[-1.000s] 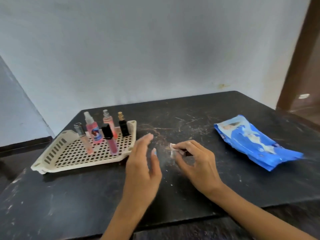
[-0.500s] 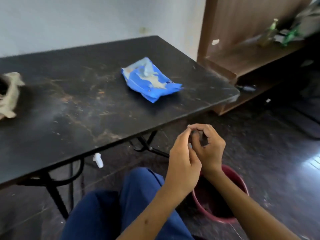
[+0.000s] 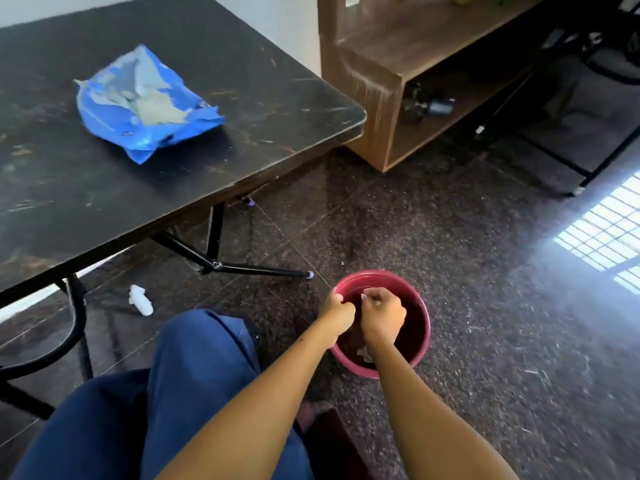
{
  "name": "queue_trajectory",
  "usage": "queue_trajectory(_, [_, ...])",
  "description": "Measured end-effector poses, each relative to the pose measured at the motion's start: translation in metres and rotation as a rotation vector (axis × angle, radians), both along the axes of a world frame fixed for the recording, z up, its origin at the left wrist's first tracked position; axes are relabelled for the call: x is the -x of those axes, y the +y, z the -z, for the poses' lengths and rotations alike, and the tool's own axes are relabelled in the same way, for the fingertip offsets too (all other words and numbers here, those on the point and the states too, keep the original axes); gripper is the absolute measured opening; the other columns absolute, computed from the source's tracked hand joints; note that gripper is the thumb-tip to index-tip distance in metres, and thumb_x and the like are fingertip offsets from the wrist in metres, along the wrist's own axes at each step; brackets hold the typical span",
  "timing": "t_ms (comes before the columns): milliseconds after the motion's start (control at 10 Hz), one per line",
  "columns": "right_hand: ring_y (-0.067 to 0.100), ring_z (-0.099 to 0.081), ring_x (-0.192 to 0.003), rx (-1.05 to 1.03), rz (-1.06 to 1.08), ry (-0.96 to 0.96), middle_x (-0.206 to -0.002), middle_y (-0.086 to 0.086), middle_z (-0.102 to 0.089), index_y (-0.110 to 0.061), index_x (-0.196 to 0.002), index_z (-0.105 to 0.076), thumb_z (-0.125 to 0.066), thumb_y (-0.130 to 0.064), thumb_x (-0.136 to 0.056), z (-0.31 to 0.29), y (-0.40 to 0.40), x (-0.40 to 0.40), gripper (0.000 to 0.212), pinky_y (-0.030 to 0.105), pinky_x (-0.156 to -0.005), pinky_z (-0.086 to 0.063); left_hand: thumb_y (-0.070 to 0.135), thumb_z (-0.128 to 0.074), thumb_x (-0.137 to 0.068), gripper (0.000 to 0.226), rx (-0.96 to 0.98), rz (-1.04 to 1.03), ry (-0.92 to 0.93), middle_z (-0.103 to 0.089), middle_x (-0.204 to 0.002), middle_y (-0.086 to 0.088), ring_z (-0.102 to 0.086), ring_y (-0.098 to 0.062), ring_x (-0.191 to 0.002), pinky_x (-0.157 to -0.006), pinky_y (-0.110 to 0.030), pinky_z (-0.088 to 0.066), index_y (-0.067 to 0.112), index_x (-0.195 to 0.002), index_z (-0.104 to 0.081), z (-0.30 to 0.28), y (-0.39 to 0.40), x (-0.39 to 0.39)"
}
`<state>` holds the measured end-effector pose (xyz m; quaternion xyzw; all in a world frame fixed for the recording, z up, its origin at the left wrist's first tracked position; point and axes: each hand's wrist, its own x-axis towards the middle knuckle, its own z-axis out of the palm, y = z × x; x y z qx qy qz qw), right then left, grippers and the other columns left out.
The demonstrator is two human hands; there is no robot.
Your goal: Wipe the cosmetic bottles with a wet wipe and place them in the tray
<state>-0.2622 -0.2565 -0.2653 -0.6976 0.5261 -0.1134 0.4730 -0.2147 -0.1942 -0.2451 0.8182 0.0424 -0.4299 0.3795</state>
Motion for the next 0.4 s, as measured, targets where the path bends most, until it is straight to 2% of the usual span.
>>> queue_trajectory(200, [0.022,-0.065,-0.088,-0.076,0.124,0.018,-0.095,0.003,-0.072,-0.017,-0.095,-0.072,-0.055,-0.011,-0.089,0.007,-0.012,0.000,0.020,0.027,-0.075,-0.046,0.017,-0.044,-0.094,0.052,-0.042,0.011,0.048,-0.040,-0.147,-0.009,-0.041,-0.024,-0.132,-0.107,-0.035,-0.035,0.012,-0.145,-0.033,0.007,-0.012,0.006])
queue_trajectory(300, [0.018,-0.061,-0.083,-0.072,0.261,-0.007,-0.094,0.002,-0.071,-0.016,-0.097,-0.072,-0.051,-0.010,-0.091,-0.004,-0.020,-0.001,0.023,0.025,-0.075,-0.042,0.017,-0.043,-0.095,0.052,-0.011,0.014,0.024,-0.039,-0.147,-0.007,-0.040,-0.023,-0.133,-0.108,-0.035,-0.035,0.013,-0.145,-0.033,0.001,-0.016,0.005])
queue_trajectory(400, [0.023,-0.064,-0.095,-0.005,0.416,-0.143,-0.101,0.007,-0.071,-0.013,-0.101,-0.072,-0.050,-0.007,-0.091,-0.032,-0.035,-0.012,0.025,0.026,-0.086,-0.044,0.019,-0.043,-0.096,0.044,0.092,0.033,-0.125,-0.048,-0.141,-0.006,-0.045,-0.022,-0.129,-0.106,-0.033,-0.036,0.012,-0.139,-0.042,-0.026,-0.015,0.002])
